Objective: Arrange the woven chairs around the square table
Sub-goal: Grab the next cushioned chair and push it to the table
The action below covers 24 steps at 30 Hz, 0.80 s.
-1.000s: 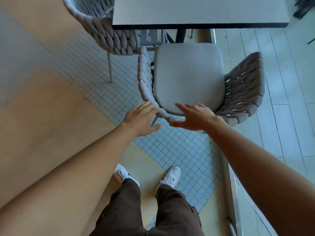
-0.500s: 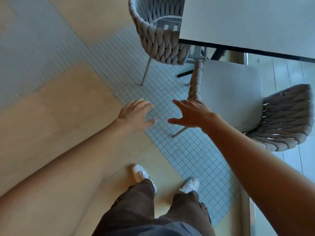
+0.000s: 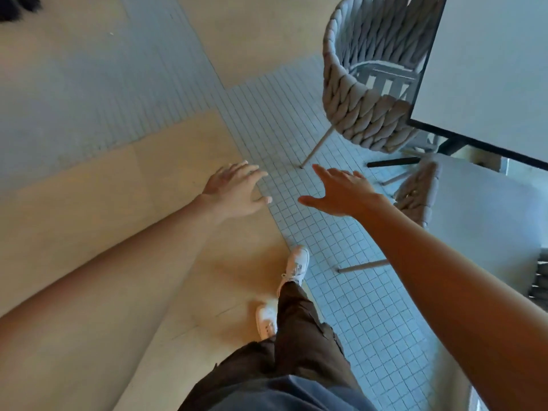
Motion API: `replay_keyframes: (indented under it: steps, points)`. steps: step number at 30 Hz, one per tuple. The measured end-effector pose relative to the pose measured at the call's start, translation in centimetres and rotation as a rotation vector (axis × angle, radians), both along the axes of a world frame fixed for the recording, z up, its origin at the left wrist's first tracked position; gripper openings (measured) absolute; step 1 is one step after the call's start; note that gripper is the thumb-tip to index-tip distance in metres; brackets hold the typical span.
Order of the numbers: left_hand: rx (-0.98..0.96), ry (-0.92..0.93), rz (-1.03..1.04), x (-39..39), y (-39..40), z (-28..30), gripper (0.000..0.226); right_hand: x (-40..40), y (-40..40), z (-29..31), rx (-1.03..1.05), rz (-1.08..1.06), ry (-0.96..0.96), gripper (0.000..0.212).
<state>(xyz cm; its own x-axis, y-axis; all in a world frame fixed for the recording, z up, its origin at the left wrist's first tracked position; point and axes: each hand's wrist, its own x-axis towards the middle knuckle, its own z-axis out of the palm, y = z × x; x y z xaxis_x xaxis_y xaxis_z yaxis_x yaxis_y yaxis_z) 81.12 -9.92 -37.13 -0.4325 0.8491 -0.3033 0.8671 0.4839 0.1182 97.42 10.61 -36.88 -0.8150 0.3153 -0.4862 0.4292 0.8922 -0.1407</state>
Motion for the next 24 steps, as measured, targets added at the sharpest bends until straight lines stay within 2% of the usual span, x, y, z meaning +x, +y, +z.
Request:
replay_keyframes:
  steps: [14, 24]
  points:
    - [0.010, 0.015, 0.131, -16.0, 10.3, 0.4, 0.075, -17.8, 11.4, -0.2, 0.007, 0.065, 0.008, 0.100]
    - [0.037, 0.027, 0.101, -26.1, 16.5, 0.7, 0.075, -27.1, 17.9, 0.3, 0.028, 0.046, 0.047, 0.103]
